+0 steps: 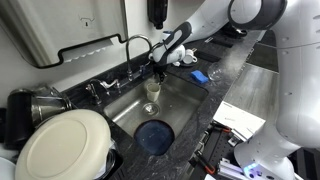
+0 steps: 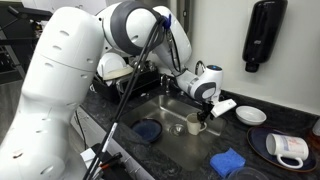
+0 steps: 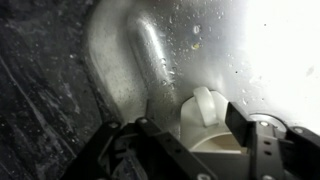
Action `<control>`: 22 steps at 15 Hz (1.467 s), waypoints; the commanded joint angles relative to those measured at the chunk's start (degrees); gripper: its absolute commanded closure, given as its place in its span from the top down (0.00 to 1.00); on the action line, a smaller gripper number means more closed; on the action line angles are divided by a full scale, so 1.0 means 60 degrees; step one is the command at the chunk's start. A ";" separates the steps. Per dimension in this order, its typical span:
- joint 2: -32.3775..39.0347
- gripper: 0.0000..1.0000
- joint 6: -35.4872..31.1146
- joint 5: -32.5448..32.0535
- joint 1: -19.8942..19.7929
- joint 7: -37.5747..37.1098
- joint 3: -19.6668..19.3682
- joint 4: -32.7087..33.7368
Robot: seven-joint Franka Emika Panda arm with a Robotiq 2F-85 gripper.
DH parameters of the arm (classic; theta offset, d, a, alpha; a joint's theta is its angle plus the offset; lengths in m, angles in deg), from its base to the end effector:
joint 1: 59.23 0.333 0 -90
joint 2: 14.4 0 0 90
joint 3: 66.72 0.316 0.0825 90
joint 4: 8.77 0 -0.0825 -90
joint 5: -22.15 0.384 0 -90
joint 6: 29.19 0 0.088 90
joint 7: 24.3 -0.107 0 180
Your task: Pick up the white mug from the counter and put it inside the sink
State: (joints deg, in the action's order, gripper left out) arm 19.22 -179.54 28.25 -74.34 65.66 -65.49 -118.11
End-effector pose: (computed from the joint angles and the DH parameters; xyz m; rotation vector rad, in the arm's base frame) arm 0.6222 -0.1571 0.1988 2.5092 1.7806 0.2073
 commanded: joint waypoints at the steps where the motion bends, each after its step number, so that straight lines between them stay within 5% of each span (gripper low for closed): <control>1: 0.0076 1.00 0.0453 -0.0326 -0.0170 -0.0168 0.0007 0.0366; 17: -0.0739 1.00 0.3840 -0.0707 -0.0781 0.0124 -0.0720 0.1109; 22: -0.1900 1.00 0.5069 -0.0745 -0.1239 0.2212 -0.0800 0.0910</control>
State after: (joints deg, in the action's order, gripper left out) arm 12.75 -153.94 24.23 -80.04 70.90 -70.06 -111.04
